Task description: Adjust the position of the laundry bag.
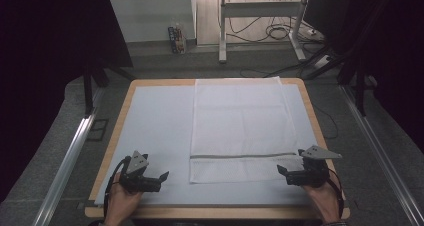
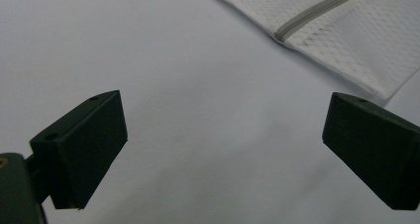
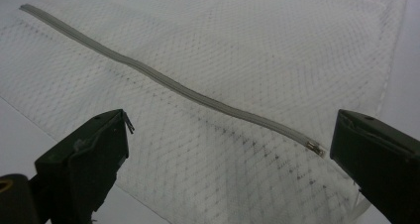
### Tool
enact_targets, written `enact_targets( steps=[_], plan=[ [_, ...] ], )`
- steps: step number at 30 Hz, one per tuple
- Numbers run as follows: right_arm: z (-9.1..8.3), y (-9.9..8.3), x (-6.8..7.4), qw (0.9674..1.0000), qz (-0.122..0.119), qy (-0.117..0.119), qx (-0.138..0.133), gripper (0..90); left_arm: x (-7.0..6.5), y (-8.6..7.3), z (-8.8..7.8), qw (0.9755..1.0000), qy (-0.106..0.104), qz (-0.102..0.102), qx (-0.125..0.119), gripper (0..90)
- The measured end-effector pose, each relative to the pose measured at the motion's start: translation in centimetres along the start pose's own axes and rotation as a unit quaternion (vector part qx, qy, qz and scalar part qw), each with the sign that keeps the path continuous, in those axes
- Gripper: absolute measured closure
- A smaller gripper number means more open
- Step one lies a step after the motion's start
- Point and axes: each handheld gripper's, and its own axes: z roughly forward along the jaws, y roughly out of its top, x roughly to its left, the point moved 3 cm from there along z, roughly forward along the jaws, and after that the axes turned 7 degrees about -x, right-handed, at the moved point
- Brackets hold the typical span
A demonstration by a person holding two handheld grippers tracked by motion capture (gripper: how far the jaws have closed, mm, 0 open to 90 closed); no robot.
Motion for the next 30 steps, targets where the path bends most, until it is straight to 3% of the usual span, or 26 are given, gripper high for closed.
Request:
enact_targets(
  steps=[7,12,21,23,26,30],
  plan=[
    [0.3,0.0,0.4,0.9998,-0.016,0.005,0.013,2.2,0.6,-0.1,-0.1,0.9998,0.001,-0.018,-0.007,4.1],
    [0.5,0.0,0.6,0.9994,-0.020,0.007,0.027,4.6,0.6,-0.3,0.1,0.9996,-0.024,-0.017,-0.005,5.7],
    [1.3,-0.1,0.8,0.9991,-0.014,0.013,0.037,4.5,0.1,-0.2,0.6,0.9997,-0.023,0.007,0.006,6.2],
    [1.4,-0.2,0.8,0.9990,-0.023,0.008,0.038,3.5,0.1,-0.1,0.8,0.9997,-0.022,0.012,0.004,6.2],
    [1.6,-0.3,0.9,0.9994,-0.001,0.005,0.033,2.3,0.0,0.0,0.8,0.9997,-0.019,0.017,-0.004,5.1],
    [1.3,-0.1,0.8,0.9998,0.010,0.002,0.014,2.2,0.1,0.2,0.9,0.9996,-0.019,0.012,-0.019,3.9]
  ],
)
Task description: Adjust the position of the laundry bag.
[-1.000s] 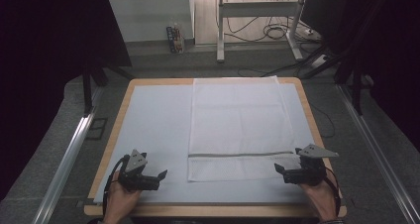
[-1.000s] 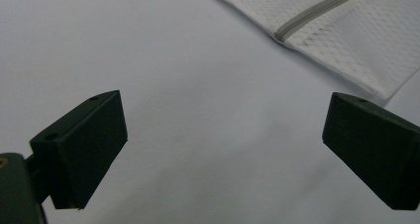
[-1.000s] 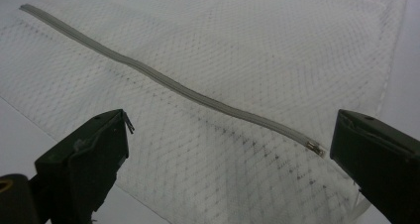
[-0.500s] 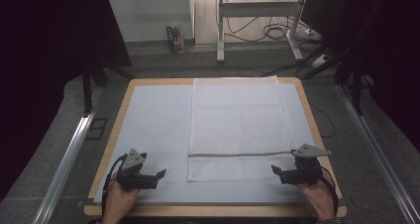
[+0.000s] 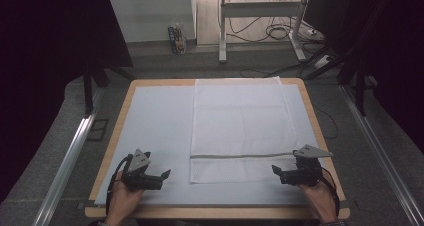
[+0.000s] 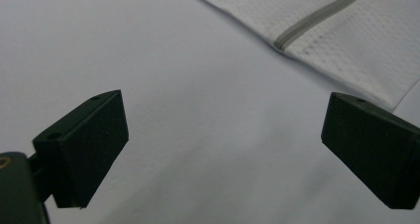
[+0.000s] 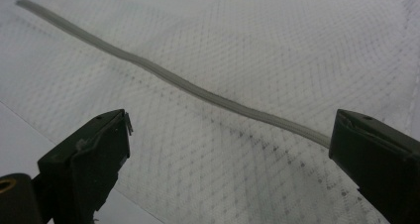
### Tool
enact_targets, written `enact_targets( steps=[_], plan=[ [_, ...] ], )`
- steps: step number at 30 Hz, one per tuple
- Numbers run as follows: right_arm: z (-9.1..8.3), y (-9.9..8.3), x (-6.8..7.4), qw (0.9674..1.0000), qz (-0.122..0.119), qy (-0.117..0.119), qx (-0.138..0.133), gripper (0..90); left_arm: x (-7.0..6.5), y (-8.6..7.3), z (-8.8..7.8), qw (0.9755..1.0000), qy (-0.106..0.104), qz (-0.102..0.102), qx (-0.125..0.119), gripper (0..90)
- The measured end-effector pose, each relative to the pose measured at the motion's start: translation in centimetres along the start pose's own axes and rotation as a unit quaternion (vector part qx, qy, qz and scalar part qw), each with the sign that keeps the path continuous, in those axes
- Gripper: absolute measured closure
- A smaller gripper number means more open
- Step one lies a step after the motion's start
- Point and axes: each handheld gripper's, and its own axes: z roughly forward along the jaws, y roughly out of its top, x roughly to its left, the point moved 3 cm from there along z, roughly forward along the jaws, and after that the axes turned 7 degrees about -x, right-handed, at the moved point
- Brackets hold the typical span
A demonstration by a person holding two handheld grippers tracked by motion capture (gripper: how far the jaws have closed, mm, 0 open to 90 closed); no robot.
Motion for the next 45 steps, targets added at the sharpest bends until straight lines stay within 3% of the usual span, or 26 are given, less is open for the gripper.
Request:
enact_targets(
  steps=[6,13,27,31,35,38,43,45],
  plan=[
    [-0.4,0.0,-0.1,1.0000,-0.002,-0.007,-0.007,2.0,-0.1,0.1,0.5,1.0000,-0.008,-0.003,0.005,3.9],
    [-0.2,-0.1,0.0,0.9995,-0.028,-0.011,0.009,1.9,-0.4,0.4,1.2,0.9994,-0.024,-0.014,0.022,5.5],
    [0.5,0.0,-0.4,0.9997,-0.014,-0.018,0.011,1.9,0.1,0.8,2.6,0.9992,-0.008,-0.006,0.039,6.2],
    [0.8,0.0,-0.6,0.9997,-0.006,-0.020,0.012,1.6,0.4,1.4,3.6,0.9989,-0.009,-0.025,0.037,6.1],
    [1.2,0.1,-0.9,0.9994,0.016,-0.023,0.018,1.5,0.1,1.9,4.3,0.9989,-0.005,-0.015,0.043,3.2],
    [1.2,0.1,-1.2,0.9990,0.019,-0.030,0.025,2.0,-0.2,2.2,4.8,0.9989,-0.017,-0.009,0.043,2.9],
    [0.7,0.4,-2.1,0.9984,0.027,-0.040,0.030,10.5,-0.5,2.9,5.2,0.9994,-0.007,0.010,0.034,9.5],
    [0.4,0.5,-2.6,0.9979,0.025,-0.051,0.030,16.4,-0.4,3.1,5.4,0.9994,-0.014,0.005,0.031,12.9]
  ],
)
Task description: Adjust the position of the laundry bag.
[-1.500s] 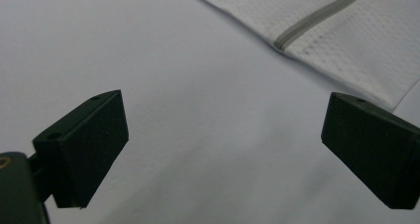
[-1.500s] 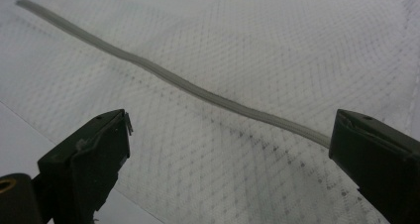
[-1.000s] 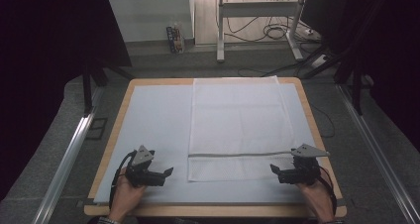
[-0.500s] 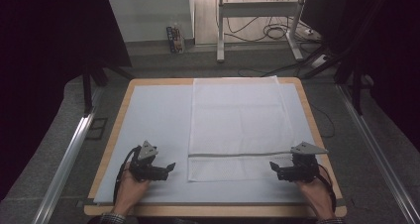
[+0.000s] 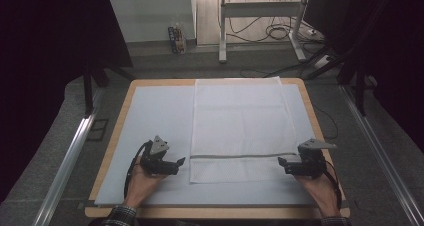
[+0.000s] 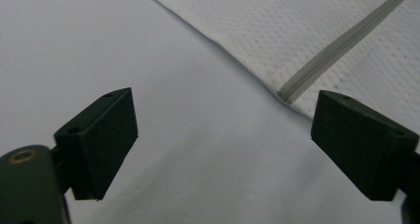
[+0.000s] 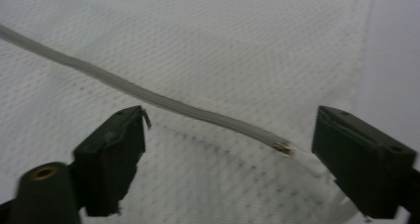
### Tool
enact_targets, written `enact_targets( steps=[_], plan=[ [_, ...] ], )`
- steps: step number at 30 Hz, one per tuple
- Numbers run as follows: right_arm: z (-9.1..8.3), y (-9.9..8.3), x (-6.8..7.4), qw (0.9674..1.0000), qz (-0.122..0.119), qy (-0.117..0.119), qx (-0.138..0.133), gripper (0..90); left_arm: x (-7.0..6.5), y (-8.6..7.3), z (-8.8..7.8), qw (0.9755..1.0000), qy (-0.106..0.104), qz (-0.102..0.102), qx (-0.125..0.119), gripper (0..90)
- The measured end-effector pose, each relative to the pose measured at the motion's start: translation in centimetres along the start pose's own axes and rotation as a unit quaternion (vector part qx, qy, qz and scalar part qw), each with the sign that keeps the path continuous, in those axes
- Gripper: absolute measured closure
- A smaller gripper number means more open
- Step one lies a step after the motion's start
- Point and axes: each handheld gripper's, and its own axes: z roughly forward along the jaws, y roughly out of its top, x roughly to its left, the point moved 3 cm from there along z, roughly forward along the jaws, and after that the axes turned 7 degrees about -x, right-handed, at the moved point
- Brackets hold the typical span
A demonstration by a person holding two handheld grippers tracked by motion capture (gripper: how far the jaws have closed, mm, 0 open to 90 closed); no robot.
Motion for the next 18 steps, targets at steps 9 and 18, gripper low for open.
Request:
enact_targets(
  steps=[9,18],
  plan=[
    [-0.2,0.5,-2.4,0.9975,-0.002,-0.069,-0.011,39.7,0.1,0.4,1.3,0.9997,-0.007,0.018,0.015,33.9],
    [0.7,0.6,-4.4,0.9952,-0.009,-0.096,0.012,61.4,0.4,1.4,2.6,0.9998,0.000,0.015,0.010,59.9]
  ],
)
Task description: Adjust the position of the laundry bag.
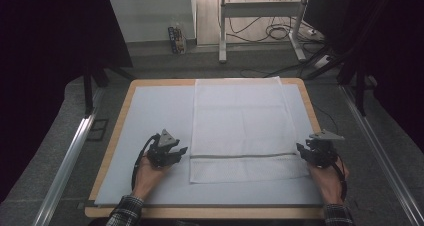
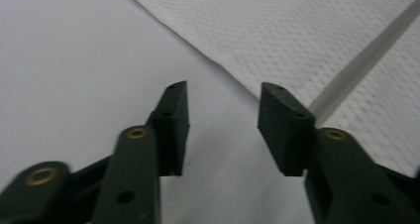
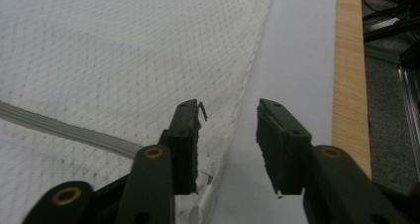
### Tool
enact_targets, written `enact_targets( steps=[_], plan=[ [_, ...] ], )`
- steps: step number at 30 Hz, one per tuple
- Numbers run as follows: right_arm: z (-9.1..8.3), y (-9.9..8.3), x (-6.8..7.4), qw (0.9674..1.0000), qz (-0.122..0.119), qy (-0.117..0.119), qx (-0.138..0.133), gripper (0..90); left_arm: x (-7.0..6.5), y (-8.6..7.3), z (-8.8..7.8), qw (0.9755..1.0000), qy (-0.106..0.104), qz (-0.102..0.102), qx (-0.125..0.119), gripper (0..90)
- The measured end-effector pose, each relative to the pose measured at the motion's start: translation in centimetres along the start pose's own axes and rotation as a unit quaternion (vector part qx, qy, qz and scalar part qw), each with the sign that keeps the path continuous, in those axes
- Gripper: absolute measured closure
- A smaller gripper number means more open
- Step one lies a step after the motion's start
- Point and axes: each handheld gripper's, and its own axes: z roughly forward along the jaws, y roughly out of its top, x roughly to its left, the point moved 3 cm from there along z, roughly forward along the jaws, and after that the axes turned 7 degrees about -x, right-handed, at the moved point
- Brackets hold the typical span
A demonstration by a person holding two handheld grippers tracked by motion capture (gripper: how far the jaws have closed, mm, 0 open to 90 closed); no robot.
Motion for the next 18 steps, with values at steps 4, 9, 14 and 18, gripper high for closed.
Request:
enact_targets(
  steps=[4,9,14,18],
  plan=[
    [0.5,0.2,0.0,1.0000,-0.001,0.007,0.003,58.0,0.1,0.4,0.9,0.9998,-0.013,-0.016,-0.006,61.1],
    [1.4,0.2,0.0,0.9999,-0.001,0.014,0.004,48.2,0.0,0.5,2.3,0.9999,-0.006,-0.008,0.007,47.5],
    [2.2,-0.1,-0.4,0.9997,-0.002,0.019,0.016,45.4,-0.6,0.9,3.0,0.9996,-0.024,-0.012,0.002,43.2],
    [2.4,-0.2,-0.2,0.9990,0.003,0.032,0.032,48.3,-1.0,0.8,4.0,0.9996,-0.010,-0.005,0.028,41.7]
  ],
)
